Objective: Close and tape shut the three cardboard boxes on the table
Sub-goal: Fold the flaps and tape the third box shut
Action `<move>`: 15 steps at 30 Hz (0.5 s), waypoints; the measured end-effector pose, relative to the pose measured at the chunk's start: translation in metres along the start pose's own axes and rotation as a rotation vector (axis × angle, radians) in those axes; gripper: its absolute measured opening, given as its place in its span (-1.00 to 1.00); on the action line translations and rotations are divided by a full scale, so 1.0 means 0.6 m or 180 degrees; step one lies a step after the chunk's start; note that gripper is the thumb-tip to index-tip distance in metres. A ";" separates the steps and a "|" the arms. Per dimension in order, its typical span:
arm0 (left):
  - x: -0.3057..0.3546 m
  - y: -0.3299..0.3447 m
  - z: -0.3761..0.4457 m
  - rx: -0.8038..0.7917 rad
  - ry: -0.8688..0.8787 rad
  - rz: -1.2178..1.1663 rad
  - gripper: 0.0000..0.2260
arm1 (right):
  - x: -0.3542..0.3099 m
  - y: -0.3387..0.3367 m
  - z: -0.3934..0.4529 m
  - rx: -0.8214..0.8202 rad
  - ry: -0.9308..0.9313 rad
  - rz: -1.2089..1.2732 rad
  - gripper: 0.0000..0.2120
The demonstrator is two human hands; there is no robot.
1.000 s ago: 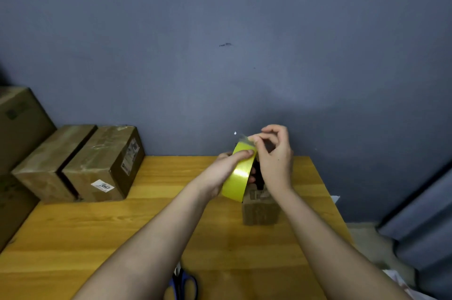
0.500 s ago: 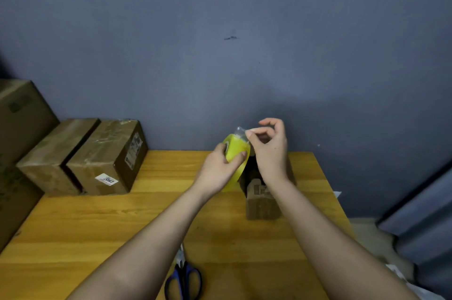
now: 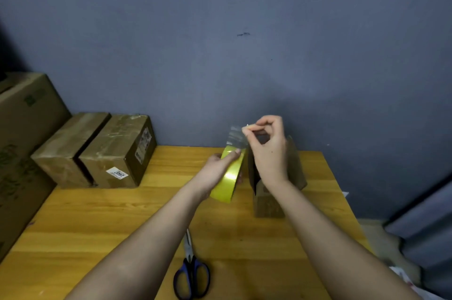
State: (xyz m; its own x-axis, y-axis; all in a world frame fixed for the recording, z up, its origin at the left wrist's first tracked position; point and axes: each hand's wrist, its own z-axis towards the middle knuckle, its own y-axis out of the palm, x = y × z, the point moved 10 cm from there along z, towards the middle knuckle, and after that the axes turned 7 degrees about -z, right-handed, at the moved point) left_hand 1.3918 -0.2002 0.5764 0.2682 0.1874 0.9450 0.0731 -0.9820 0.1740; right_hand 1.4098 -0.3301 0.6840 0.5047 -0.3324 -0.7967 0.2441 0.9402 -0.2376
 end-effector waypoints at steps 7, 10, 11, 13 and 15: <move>-0.035 -0.024 0.007 0.0429 -0.0188 -0.0051 -0.74 | 0.054 0.038 0.010 -0.0369 0.0661 0.0484 -0.65; -0.061 -0.038 0.012 0.0434 -0.0271 0.0117 -0.42 | 0.059 0.052 0.000 -0.0497 0.0620 0.0427 -0.66; -0.072 -0.043 0.014 0.0428 -0.0321 0.0090 -0.39 | 0.060 0.053 -0.004 -0.0512 0.0605 0.0423 -0.67; -0.081 -0.042 0.006 0.0371 -0.0423 -0.0012 -0.48 | 0.061 0.055 -0.013 -0.0576 0.0563 0.0394 -0.69; -0.100 -0.045 0.002 0.0275 -0.0599 -0.0024 -0.55 | 0.060 0.062 -0.026 -0.0750 0.0492 0.0322 -0.70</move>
State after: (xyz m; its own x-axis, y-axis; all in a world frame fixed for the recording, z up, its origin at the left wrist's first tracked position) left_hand 1.3749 -0.1850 0.5146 0.4414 0.2036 0.8739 0.1559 -0.9765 0.1488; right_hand 1.4241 -0.3057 0.6376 0.3802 -0.2379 -0.8938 -0.0089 0.9654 -0.2608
